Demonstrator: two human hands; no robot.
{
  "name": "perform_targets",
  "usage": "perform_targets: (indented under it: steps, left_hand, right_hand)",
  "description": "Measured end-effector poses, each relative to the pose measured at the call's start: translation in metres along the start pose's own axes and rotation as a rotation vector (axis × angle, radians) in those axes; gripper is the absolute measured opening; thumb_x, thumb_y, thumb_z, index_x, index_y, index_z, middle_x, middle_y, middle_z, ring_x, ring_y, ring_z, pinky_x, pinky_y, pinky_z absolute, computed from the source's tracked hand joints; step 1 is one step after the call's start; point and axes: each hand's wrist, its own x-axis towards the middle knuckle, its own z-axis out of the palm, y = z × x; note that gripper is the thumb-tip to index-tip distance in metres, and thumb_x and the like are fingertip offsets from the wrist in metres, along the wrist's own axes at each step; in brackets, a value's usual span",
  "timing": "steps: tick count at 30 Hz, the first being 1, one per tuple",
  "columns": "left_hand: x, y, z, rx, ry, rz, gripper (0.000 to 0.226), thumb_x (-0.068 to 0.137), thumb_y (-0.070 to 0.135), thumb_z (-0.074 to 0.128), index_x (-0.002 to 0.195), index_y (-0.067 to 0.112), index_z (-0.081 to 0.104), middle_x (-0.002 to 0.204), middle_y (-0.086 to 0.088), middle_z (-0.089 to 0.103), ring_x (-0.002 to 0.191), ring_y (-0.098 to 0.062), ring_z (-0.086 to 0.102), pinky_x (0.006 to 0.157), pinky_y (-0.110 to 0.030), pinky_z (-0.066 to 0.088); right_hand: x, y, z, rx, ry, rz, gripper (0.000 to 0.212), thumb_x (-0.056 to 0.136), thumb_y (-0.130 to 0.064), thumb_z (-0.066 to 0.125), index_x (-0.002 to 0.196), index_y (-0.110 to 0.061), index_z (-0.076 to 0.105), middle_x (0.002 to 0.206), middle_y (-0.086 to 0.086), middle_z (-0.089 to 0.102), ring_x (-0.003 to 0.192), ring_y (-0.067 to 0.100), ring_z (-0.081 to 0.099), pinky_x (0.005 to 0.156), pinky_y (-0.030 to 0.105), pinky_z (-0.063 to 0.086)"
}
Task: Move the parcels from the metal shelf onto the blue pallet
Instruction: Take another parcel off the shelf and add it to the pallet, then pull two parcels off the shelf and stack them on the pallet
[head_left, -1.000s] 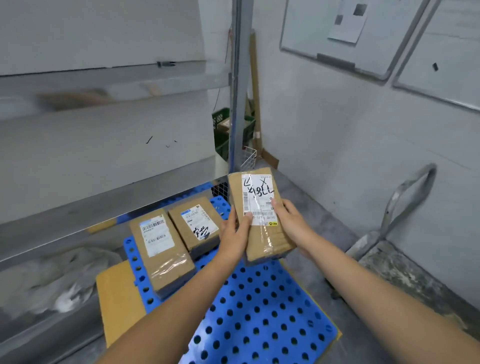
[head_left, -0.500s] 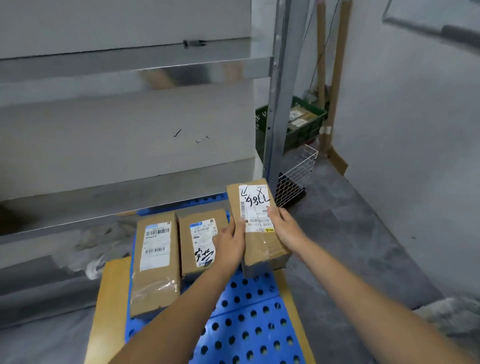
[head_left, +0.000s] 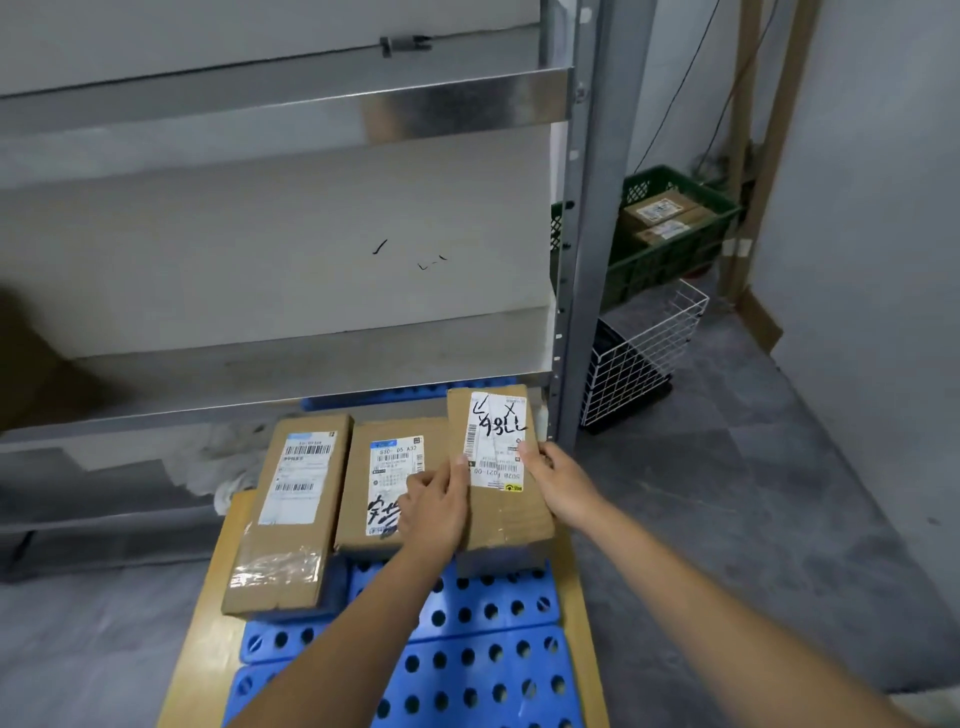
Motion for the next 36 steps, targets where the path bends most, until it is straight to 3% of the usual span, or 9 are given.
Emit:
perform_targets:
  steps: [7, 10, 12, 15, 19, 22, 28, 36]
  left_hand:
    - [-0.003, -0.007, -0.005, -0.019, -0.009, 0.058, 0.055, 0.099, 0.060, 0.020, 0.142, 0.034, 0.042, 0.144, -0.006, 0.036, 0.132, -0.029, 0.029, 0.109, -0.049, 0.024]
    - [-0.015, -0.008, -0.013, -0.116, 0.013, 0.132, 0.051, 0.101, 0.053, 0.025, 0.142, 0.029, 0.044, 0.144, -0.006, 0.035, 0.134, -0.026, 0.030, 0.114, -0.048, 0.024]
    - [-0.025, -0.013, -0.024, -0.150, 0.015, 0.197, 0.048, 0.102, 0.049, 0.028, 0.141, 0.027, 0.046, 0.142, -0.004, 0.036, 0.135, -0.023, 0.030, 0.115, -0.043, 0.023]
    - [-0.035, -0.020, -0.055, -0.206, 0.026, 0.244, 0.048, 0.102, 0.043, 0.037, 0.143, 0.020, 0.044, 0.143, 0.001, 0.036, 0.135, -0.017, 0.034, 0.113, -0.031, 0.026]
    - [-0.042, -0.043, -0.131, -0.143, 0.163, 0.325, 0.047, 0.101, 0.035, 0.046, 0.143, 0.015, 0.044, 0.144, 0.001, 0.036, 0.134, -0.016, 0.037, 0.111, -0.027, 0.029]
    - [-0.051, -0.071, -0.200, -0.031, 0.288, 0.417, 0.044, 0.099, 0.032, 0.050, 0.142, 0.022, 0.048, 0.141, 0.001, 0.046, 0.132, -0.017, 0.042, 0.114, -0.035, 0.029]
    - [-0.099, -0.177, -0.345, 0.246, 0.475, 0.488, 0.044, 0.097, 0.030, 0.054, 0.139, 0.015, 0.051, 0.137, -0.005, 0.054, 0.128, -0.023, 0.047, 0.112, -0.035, 0.029]
    - [-0.177, -0.342, -0.528, 0.631, 0.650, 0.492, 0.059, 0.096, 0.044, 0.048, 0.143, 0.010, 0.043, 0.142, -0.004, 0.049, 0.132, -0.018, 0.042, 0.115, -0.027, 0.023]
  right_hand:
    - [-0.004, -0.003, 0.006, 0.009, -0.046, -0.018, 0.060, 0.095, -0.058, 0.041, 0.136, -0.016, 0.046, 0.127, 0.001, 0.059, 0.105, 0.015, 0.058, 0.082, 0.031, 0.045]
    - [-0.010, -0.018, 0.006, 0.035, 0.169, -0.113, 0.040, 0.099, -0.039, 0.045, 0.130, -0.016, 0.052, 0.127, 0.005, 0.058, 0.119, 0.021, 0.050, 0.097, 0.037, 0.043]
    - [-0.020, -0.036, 0.010, 0.009, 0.313, -0.227, 0.030, 0.099, -0.025, 0.045, 0.126, -0.017, 0.056, 0.126, 0.005, 0.055, 0.127, 0.021, 0.038, 0.102, 0.030, 0.033]
    - [-0.038, -0.072, 0.025, -0.135, 0.405, -0.387, 0.034, 0.095, -0.013, 0.047, 0.128, -0.016, 0.054, 0.128, 0.005, 0.052, 0.129, 0.021, 0.032, 0.107, 0.029, 0.027]
    - [-0.066, -0.136, 0.068, -0.313, 0.188, -0.502, 0.040, 0.095, -0.015, 0.047, 0.135, -0.013, 0.050, 0.135, 0.006, 0.050, 0.133, 0.022, 0.033, 0.110, 0.032, 0.026]
    - [-0.090, -0.176, 0.114, -0.434, 0.035, -0.608, 0.043, 0.096, -0.021, 0.048, 0.139, -0.015, 0.045, 0.140, 0.002, 0.047, 0.135, 0.020, 0.033, 0.110, 0.032, 0.027]
    - [-0.158, -0.256, 0.246, -0.464, 0.024, -0.783, 0.039, 0.096, -0.018, 0.046, 0.135, -0.012, 0.053, 0.136, 0.004, 0.054, 0.128, 0.020, 0.048, 0.106, 0.035, 0.038]
    - [-0.276, -0.331, 0.484, -0.706, -0.126, -0.924, 0.052, 0.096, -0.040, 0.049, 0.141, -0.015, 0.043, 0.146, 0.004, 0.044, 0.137, 0.021, 0.037, 0.111, 0.037, 0.032]
